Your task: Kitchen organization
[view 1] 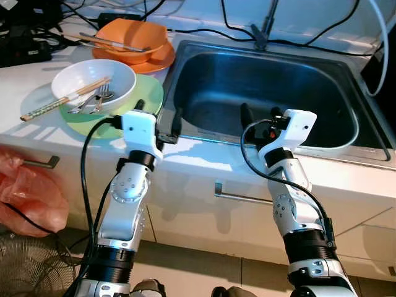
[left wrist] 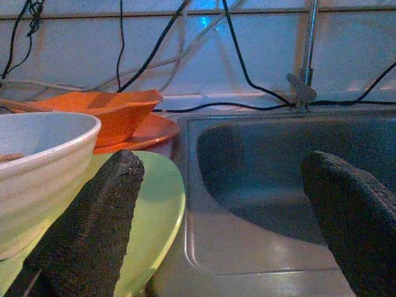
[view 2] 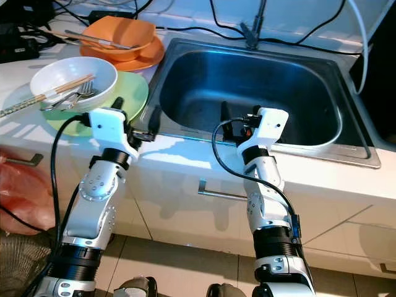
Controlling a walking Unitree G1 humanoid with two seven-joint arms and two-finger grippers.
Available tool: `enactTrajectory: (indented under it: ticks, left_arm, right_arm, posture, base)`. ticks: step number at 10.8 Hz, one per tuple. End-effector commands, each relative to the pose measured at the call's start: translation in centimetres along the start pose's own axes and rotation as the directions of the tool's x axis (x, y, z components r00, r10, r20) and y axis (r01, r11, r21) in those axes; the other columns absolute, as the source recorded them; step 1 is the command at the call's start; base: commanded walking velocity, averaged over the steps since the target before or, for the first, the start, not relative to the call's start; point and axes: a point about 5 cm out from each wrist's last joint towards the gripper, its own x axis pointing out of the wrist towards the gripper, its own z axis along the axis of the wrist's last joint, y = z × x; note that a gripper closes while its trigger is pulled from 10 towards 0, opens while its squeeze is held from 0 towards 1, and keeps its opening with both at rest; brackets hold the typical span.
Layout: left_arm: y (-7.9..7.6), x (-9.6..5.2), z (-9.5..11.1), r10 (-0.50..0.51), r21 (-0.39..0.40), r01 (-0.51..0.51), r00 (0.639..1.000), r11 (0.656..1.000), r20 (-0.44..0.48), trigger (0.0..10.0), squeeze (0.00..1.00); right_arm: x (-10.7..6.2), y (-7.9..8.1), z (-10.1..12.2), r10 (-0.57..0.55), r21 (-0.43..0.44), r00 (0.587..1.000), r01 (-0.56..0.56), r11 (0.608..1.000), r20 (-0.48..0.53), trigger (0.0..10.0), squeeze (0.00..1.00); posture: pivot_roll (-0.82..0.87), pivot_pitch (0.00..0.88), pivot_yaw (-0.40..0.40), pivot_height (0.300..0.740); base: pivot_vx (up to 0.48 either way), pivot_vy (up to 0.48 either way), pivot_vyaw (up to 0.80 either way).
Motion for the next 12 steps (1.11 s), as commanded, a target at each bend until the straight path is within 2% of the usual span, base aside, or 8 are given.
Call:
enactTrajectory:
  ticks: [1, 3, 9, 11, 12]
  left_arm:
    - [-0.98, 0.11, 0.78, -0.049, 0.018, 0.049, 0.998, 0.999, 0.031, 10.0, 0.00]
    - [-1.48, 0.44, 1.62, -0.079, 0.056, 0.075, 0.995, 0.996, 0.063, 10.0, 0.00]
    - [-1.47, 0.38, 1.05, -0.062, 0.046, 0.060, 0.997, 0.997, 0.039, 10.0, 0.00]
    - [-1.43, 0.34, 0.86, -0.058, 0.048, 0.056, 0.998, 0.997, 0.028, 10.0, 0.00]
    - [-1.43, 0.32, 0.80, -0.057, 0.049, 0.056, 0.998, 0.997, 0.024, 10.0, 0.00]
  right_arm:
    - [-0.20, -0.40, -0.17, -0.018, 0.001, 1.000, 0.018, 1.000, -0.003, 10.0, 0.00]
    - [-0.13, -0.52, 0.03, -0.024, -0.001, 1.000, 0.024, 1.000, 0.003, 10.0, 0.00]
    - [-0.10, -0.51, 0.13, -0.025, 0.001, 1.000, 0.025, 1.000, 0.013, 10.0, 0.00]
    - [-0.07, -0.66, -0.14, -0.036, 0.014, 0.999, 0.036, 0.999, -0.011, 10.0, 0.00]
    - [-0.10, -0.68, -0.03, -0.035, -0.003, 0.999, 0.035, 0.999, 0.000, 10.0, 0.00]
  posture:
    - [0.09, 0.138, -0.059, 0.740]
    - [0.09, 0.137, -0.057, 0.740]
    - [0.09, 0.136, -0.056, 0.740]
    - [0.09, 0.137, -0.057, 0.740]
    - [0.09, 0.137, -0.058, 0.740]
  base:
    - [0.000, 0.000, 0.00]
    - [0.000, 0.000, 0.00]
    - [0.000, 0.000, 0.00]
    - [0.000, 0.366, -0.74]
    - [0.000, 0.472, 0.00]
